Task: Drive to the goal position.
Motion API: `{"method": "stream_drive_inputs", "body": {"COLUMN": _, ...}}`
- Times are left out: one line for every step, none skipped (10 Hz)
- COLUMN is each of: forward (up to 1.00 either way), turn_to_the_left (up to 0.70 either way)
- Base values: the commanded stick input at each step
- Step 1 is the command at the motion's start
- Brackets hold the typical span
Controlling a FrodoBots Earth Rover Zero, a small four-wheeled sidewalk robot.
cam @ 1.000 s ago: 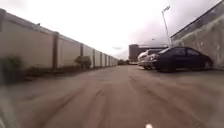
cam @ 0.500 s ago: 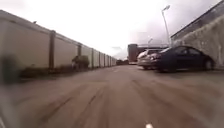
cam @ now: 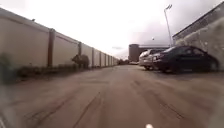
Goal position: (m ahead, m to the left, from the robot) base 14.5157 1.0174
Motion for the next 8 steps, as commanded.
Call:
{"method": "stream_drive_inputs", "body": {"forward": 0.60, "turn_to_the_left": -0.15}}
{"method": "stream_drive_inputs", "body": {"forward": 0.60, "turn_to_the_left": -0.13}}
{"method": "stream_drive_inputs", "body": {"forward": 0.60, "turn_to_the_left": -0.03}}
{"method": "stream_drive_inputs", "body": {"forward": 0.60, "turn_to_the_left": 0.00}}
{"method": "stream_drive_inputs", "body": {"forward": 0.60, "turn_to_the_left": 0.00}}
{"method": "stream_drive_inputs", "body": {"forward": 0.60, "turn_to_the_left": 0.00}}
{"method": "stream_drive_inputs", "body": {"forward": 0.60, "turn_to_the_left": -0.06}}
{"method": "stream_drive_inputs", "body": {"forward": 0.60, "turn_to_the_left": -0.11}}
